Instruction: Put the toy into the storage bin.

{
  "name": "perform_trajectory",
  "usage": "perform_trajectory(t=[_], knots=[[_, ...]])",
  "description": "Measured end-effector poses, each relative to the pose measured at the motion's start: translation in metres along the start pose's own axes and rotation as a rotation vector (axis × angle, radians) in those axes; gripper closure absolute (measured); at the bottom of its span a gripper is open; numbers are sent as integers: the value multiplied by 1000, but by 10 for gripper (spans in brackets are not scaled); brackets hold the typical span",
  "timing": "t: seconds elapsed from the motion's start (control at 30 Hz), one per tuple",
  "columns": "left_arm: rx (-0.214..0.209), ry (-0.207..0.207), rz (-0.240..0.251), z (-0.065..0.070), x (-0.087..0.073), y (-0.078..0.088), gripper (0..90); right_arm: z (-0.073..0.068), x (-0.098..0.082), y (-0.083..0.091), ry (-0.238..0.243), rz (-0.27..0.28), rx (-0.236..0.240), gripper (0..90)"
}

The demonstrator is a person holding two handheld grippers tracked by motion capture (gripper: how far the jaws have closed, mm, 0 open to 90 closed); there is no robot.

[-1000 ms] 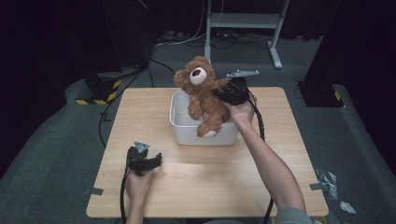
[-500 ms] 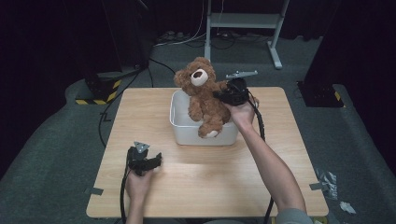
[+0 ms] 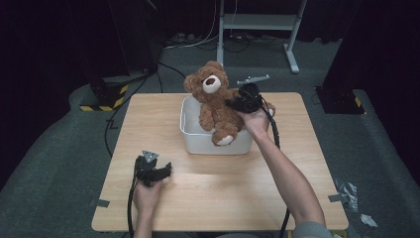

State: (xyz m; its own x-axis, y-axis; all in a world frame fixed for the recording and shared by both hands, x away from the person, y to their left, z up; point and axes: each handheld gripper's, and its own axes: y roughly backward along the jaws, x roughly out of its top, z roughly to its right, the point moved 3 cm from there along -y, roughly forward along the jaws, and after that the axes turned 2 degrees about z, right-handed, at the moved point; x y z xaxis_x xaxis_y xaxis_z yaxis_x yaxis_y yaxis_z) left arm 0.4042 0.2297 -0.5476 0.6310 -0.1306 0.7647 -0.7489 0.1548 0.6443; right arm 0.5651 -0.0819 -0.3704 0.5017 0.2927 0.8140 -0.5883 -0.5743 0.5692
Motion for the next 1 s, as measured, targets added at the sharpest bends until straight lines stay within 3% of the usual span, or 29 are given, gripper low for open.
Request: perform_trajectory(t=[1.0], knots=[[0, 0, 0, 0, 0, 0, 249, -3, -2, -3, 12, -54, -22, 627]])
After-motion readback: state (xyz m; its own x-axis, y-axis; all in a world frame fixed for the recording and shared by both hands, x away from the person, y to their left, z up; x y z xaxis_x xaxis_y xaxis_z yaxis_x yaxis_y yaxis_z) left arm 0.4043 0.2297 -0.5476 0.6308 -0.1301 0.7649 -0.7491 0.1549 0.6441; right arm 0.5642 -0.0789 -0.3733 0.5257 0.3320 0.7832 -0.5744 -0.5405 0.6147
